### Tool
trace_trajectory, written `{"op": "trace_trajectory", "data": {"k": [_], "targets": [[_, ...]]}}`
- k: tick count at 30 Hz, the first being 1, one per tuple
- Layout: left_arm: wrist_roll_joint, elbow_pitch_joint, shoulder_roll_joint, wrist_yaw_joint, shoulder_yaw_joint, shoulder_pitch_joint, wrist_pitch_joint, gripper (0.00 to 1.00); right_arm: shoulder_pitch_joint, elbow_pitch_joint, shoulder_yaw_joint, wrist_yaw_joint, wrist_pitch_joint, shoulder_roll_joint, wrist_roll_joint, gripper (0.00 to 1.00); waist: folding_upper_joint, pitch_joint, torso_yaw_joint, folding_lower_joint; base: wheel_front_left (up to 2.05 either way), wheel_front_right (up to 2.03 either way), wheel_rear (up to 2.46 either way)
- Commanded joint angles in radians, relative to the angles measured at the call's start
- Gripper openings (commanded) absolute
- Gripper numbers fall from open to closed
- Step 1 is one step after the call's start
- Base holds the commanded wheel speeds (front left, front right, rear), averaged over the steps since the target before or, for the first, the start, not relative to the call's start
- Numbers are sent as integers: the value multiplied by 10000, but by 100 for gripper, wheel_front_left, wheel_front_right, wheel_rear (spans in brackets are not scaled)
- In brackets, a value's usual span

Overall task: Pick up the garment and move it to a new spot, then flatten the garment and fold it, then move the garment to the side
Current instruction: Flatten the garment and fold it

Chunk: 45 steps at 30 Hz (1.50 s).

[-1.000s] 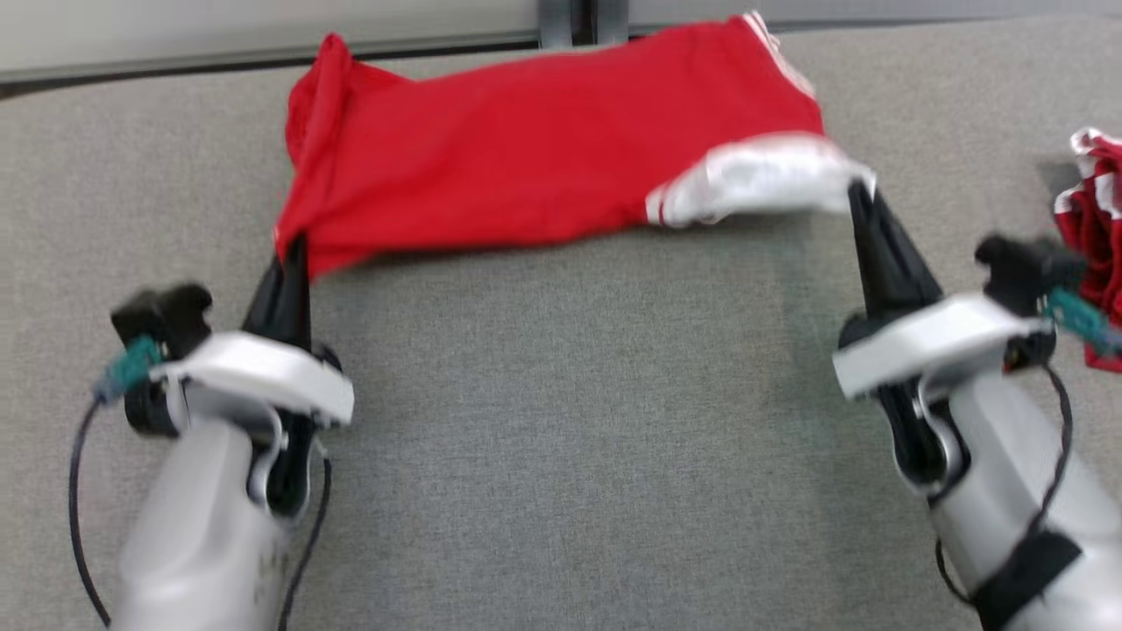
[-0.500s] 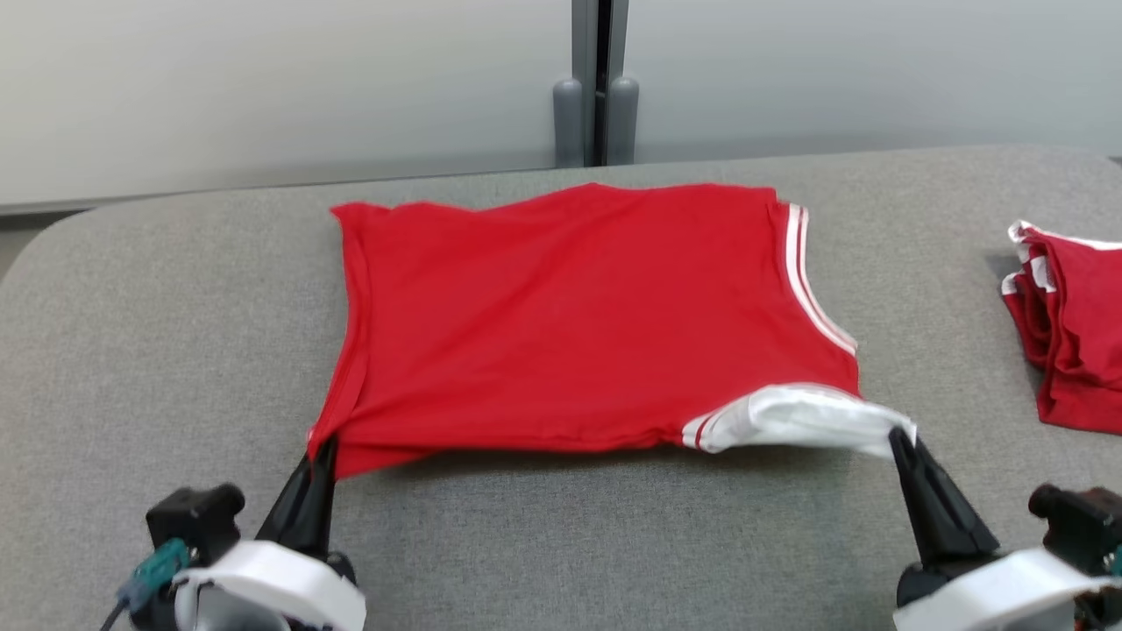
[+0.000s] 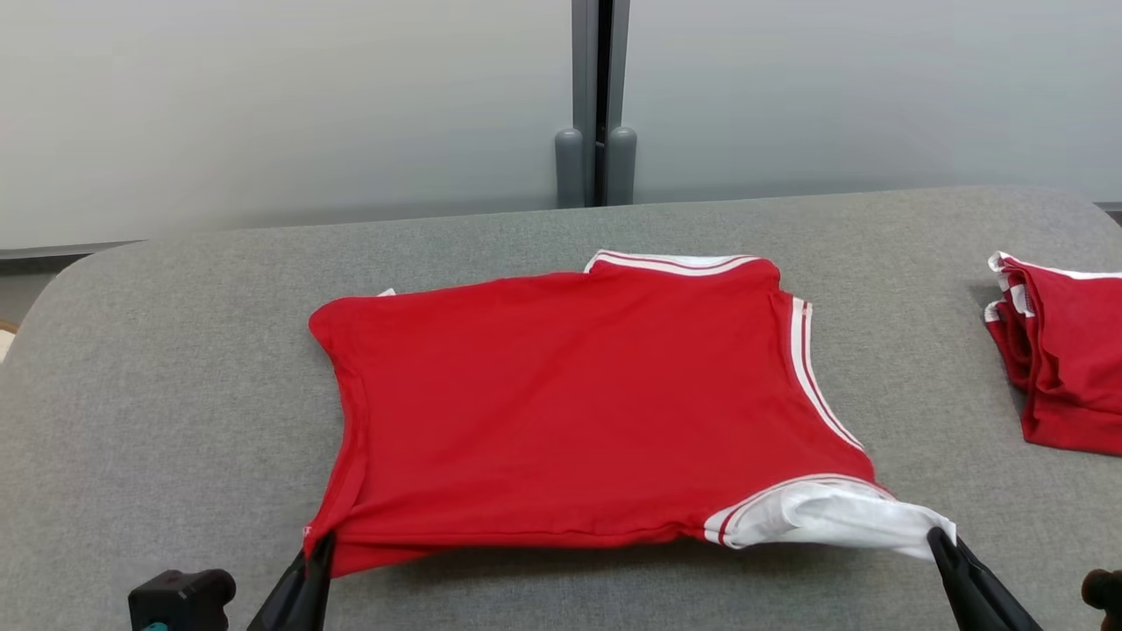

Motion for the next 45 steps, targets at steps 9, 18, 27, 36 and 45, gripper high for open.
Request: {"op": "trace_trajectory", "data": {"k": [9,18,27,36,45], "targets": [[-493,421,105,-175,-53,-546,651,0,-546,613,-62,0,285,-15,-20,0,-1,250,78,0,0,0,0],[-1141,1867,-4,-799,99,-1885,519,0,-2695,2234,551,0,-534,-838,139,0,-1,1463,69,0,0,0,0],[-1315,2790,38,-1196,316,-3177,134,0,-4853,4014,1378,-2,-1765,-1523,422,0,-1,2373,227,0,0,0,0],[-1438,3838,-113,-1472,137,-3805,41,100,-6248,5868,2341,0,-3992,-1822,497,100,-1,2731,266,0,0,0,0],[-69,3269,-348,-600,443,-3432,-2644,100,-6015,6057,2089,0,-5644,-1847,-376,100,-1,2434,380,0,0,0,0]]}}
